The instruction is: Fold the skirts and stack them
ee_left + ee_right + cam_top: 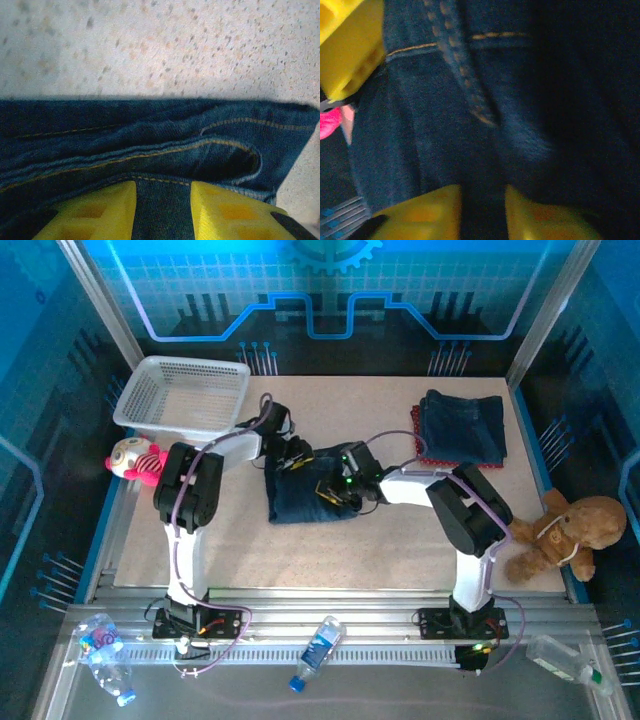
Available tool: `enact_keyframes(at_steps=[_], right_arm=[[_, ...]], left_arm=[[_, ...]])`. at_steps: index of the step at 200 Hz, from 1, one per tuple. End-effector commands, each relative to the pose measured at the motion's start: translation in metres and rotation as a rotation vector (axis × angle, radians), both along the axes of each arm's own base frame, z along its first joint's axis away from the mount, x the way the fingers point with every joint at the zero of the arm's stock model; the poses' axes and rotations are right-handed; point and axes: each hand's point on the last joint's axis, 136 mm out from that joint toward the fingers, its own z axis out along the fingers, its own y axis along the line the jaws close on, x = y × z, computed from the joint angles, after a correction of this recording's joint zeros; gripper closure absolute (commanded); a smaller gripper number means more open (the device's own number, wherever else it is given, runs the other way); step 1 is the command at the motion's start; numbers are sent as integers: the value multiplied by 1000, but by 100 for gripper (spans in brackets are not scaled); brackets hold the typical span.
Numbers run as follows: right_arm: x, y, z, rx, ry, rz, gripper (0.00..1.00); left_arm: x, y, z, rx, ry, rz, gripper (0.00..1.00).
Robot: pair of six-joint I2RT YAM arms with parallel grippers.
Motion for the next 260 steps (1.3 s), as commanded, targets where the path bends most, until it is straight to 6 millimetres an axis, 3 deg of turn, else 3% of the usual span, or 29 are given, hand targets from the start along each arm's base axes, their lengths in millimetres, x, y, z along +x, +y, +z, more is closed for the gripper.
enact_keyframes(at_steps=[1,18,35,47,60,84,103,140,163,204,233,245,260], right_arm=[[22,20,21,129,-6,-131,55],[31,8,29,101,-43,-168,46],[35,-18,34,5,-100,-181,40],[35,-32,41,-47,-127,-153,38],[38,-44,51,-103,-182,-105,1],[55,-59,67,-216,-335,66,0],[64,-57,66,-303,-435,297,5],[64,-48,39,-397,-472,668,20],[68,-47,26,-419,-418,726,30],[65,-27,18,-294,-385,746,34],[67,-16,23,-248,-398,744,67],[70,-13,40,-237,-445,728,81],[75,-12,72,-237,-531,696,90]], left_arm=[[1,6,-8,90,21,-53,62],[1,20,16,142,-26,-41,56],[-5,38,51,152,-90,28,39],[-12,54,67,117,-99,99,33],[-22,68,78,62,-105,167,25],[-38,87,89,17,-128,257,14],[-49,98,92,33,-143,305,1],[-58,81,105,-103,-153,277,1],[-63,80,102,-133,-148,299,1],[-70,84,91,-115,-125,314,1],[-70,85,88,-102,-117,307,1],[-70,85,90,-94,-121,304,1],[-70,87,96,-93,-134,302,1]])
